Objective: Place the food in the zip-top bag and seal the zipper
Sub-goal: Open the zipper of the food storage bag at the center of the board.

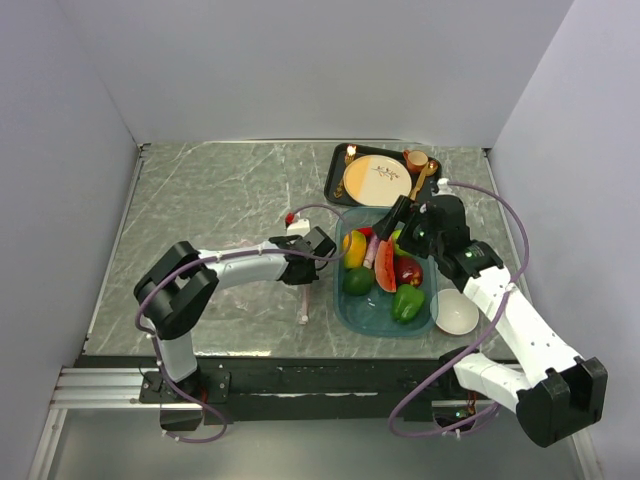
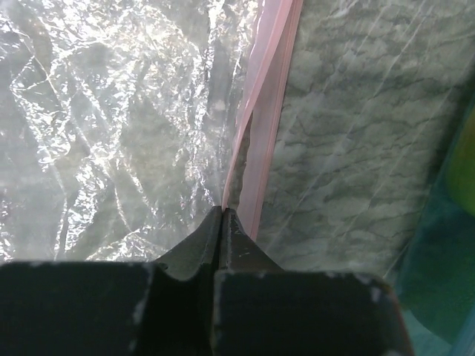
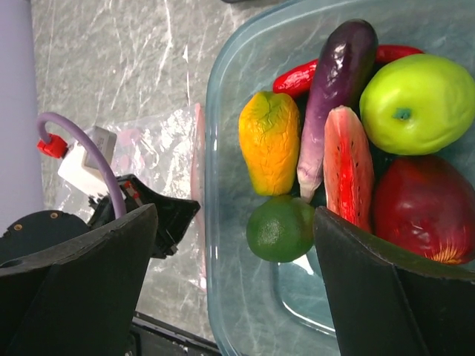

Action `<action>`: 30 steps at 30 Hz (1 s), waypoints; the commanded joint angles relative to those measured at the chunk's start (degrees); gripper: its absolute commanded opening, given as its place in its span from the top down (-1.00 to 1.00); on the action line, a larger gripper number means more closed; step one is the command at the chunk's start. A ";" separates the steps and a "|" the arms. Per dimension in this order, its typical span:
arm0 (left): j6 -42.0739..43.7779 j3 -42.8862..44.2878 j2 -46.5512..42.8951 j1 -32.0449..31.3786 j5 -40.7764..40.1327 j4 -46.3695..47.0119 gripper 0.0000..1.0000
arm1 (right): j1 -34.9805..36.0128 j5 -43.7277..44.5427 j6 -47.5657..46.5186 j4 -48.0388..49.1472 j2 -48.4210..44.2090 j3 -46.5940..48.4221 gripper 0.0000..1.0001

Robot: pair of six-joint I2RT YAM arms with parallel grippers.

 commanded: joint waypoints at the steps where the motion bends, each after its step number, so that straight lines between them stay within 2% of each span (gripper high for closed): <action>1: -0.82 1.30 -4.78 -0.30 -2.74 -1.30 0.98 | -0.41 -2.25 -1.06 2.32 -0.58 -0.99 -0.81; 4: -1.18 1.21 -8.11 -0.30 -3.88 -2.87 0.99 | -0.41 -5.59 -1.32 3.98 0.56 -1.61 -0.76; 6: -1.27 1.12 -11.61 -0.38 -4.33 -3.49 0.99 | -0.33 -11.11 -1.41 6.00 1.70 -2.40 -0.73; 9: -1.00 0.60 -17.15 -0.39 -4.94 -4.03 0.99 | 2.64 -15.60 -1.23 9.79 4.25 -2.14 -0.69; 21: -0.65 -3.62 -27.89 -0.30 -4.94 -3.24 0.99 | 13.55 -18.25 1.93 16.56 17.79 4.63 -0.68; 30: 0.05 -4.06 -30.09 -0.30 -3.98 -3.67 0.98 | 18.22 -17.11 3.86 19.19 24.64 8.06 -0.63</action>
